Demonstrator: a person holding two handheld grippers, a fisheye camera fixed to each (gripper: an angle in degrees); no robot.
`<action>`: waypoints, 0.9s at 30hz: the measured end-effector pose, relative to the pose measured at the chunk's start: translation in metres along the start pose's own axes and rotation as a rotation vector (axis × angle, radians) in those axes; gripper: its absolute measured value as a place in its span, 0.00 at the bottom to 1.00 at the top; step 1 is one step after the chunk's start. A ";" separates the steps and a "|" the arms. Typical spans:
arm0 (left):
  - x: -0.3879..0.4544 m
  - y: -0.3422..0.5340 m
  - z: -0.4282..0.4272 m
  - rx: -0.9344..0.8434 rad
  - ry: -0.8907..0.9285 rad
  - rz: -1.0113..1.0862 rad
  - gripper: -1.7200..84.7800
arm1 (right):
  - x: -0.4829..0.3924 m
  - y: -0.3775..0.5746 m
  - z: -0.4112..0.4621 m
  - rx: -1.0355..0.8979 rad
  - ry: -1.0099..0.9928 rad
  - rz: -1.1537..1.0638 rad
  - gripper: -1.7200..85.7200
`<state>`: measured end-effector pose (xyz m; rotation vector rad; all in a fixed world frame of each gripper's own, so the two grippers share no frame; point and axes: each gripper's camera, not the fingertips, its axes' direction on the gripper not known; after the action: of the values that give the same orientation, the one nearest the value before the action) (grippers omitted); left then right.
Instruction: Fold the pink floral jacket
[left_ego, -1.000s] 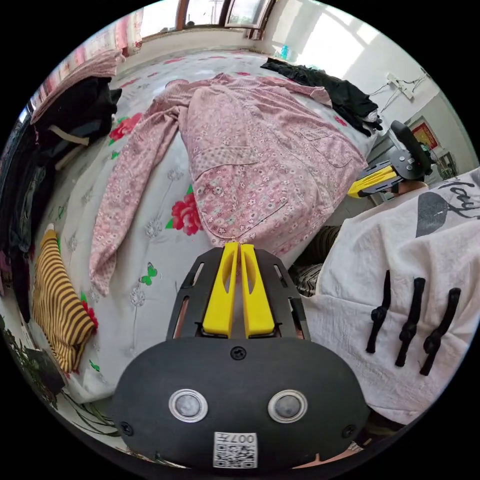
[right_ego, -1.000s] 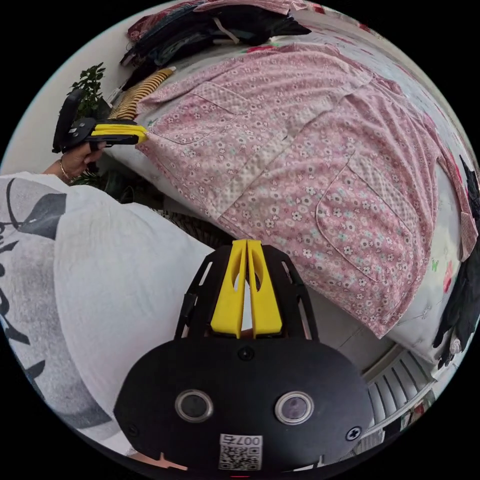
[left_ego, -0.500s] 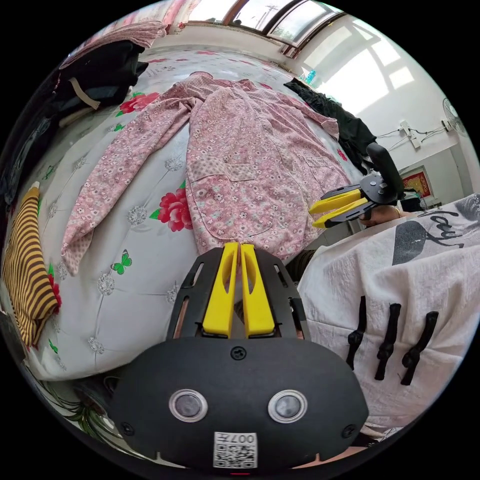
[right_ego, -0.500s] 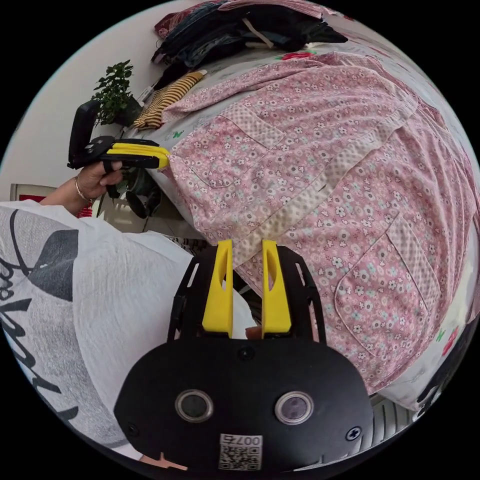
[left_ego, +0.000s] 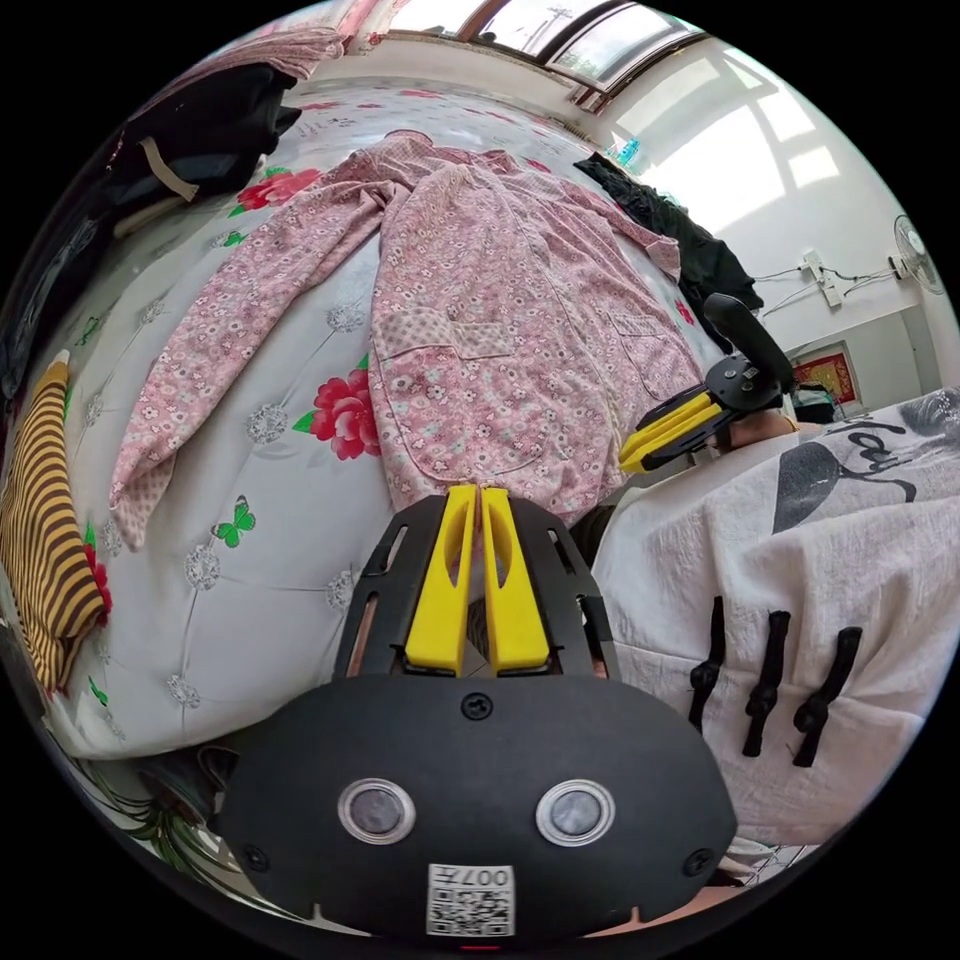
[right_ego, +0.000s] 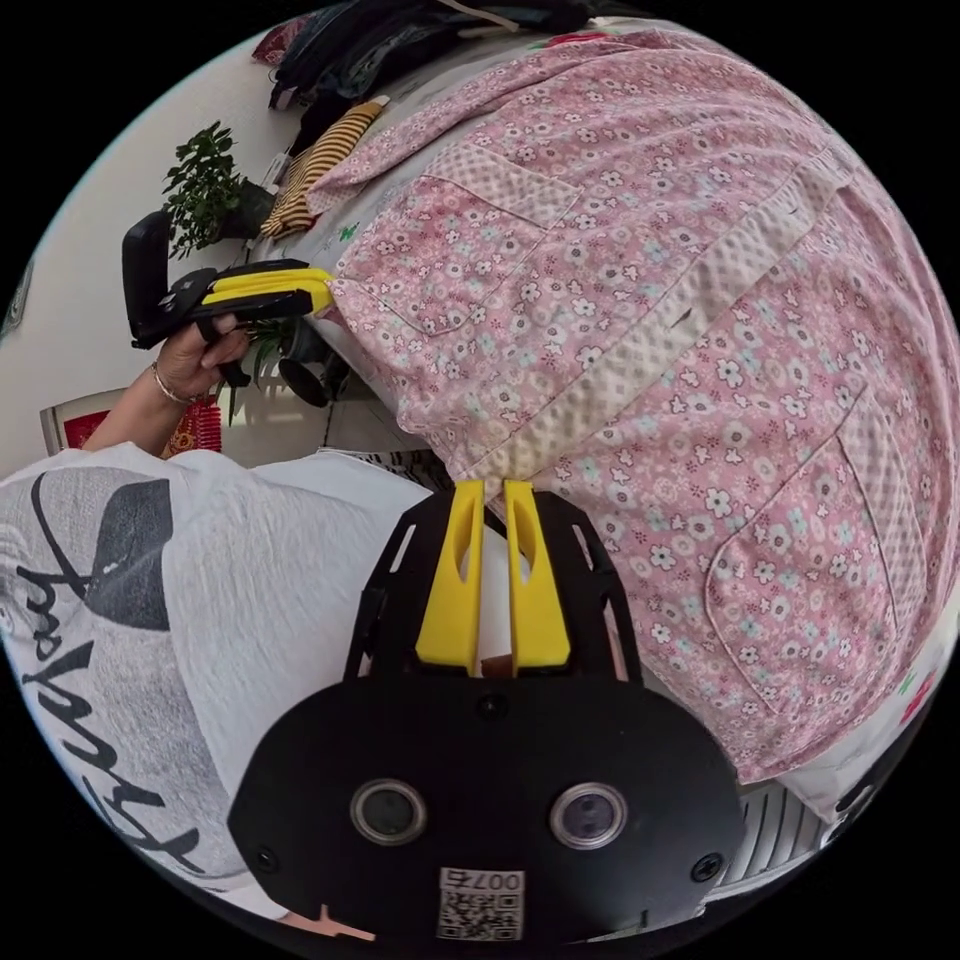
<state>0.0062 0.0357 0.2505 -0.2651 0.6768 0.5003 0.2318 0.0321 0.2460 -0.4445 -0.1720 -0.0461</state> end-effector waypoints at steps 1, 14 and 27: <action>-0.001 -0.001 -0.004 0.005 0.008 -0.006 0.01 | 0.000 0.000 -0.001 -0.005 -0.003 -0.002 0.03; 0.020 -0.007 0.003 -0.075 0.056 0.008 0.02 | 0.009 0.088 -0.031 0.121 -0.015 0.020 0.02; 0.004 -0.044 -0.066 0.105 -0.078 -0.160 0.12 | 0.033 0.101 -0.096 0.441 0.110 0.155 0.04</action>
<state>-0.0035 -0.0260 0.2012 -0.1983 0.5984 0.3201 0.2876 0.0821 0.1239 -0.0136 -0.0358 0.1178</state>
